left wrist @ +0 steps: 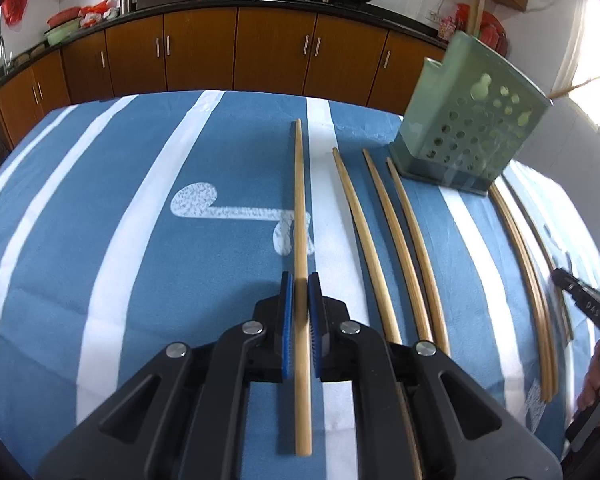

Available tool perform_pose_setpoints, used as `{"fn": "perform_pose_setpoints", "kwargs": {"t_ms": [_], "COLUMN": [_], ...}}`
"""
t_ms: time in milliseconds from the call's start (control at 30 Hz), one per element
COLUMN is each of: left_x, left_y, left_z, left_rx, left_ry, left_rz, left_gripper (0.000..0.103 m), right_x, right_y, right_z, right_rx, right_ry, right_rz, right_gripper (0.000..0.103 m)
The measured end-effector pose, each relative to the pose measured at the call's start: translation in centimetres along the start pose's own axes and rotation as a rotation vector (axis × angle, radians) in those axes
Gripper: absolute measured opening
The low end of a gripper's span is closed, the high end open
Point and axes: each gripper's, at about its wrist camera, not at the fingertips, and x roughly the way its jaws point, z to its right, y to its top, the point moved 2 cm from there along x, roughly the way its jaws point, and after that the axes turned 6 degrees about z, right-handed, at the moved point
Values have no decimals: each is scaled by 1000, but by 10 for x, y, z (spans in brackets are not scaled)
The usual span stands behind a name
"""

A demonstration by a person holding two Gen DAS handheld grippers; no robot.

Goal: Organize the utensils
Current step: 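Hold the chopsticks and lift them off the cloth with both tools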

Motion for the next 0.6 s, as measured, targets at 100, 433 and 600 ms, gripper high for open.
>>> {"fn": "perform_pose_setpoints", "kwargs": {"t_ms": [100, 433, 600], "left_x": [-7, -23, -47], "left_y": [-7, -17, -4], "left_z": [-1, 1, -2], "left_rx": [-3, 24, 18], "left_ry": [-6, 17, 8], "left_rz": [0, -16, 48], "left_gripper": [15, 8, 8], "right_x": [-7, -19, -42], "right_y": [-8, -10, 1], "right_z": [1, 6, 9], "right_rx": [-3, 21, 22], "right_ry": [10, 42, 42], "right_rz": [-2, 4, 82], "right_gripper": [9, 7, 7]}}
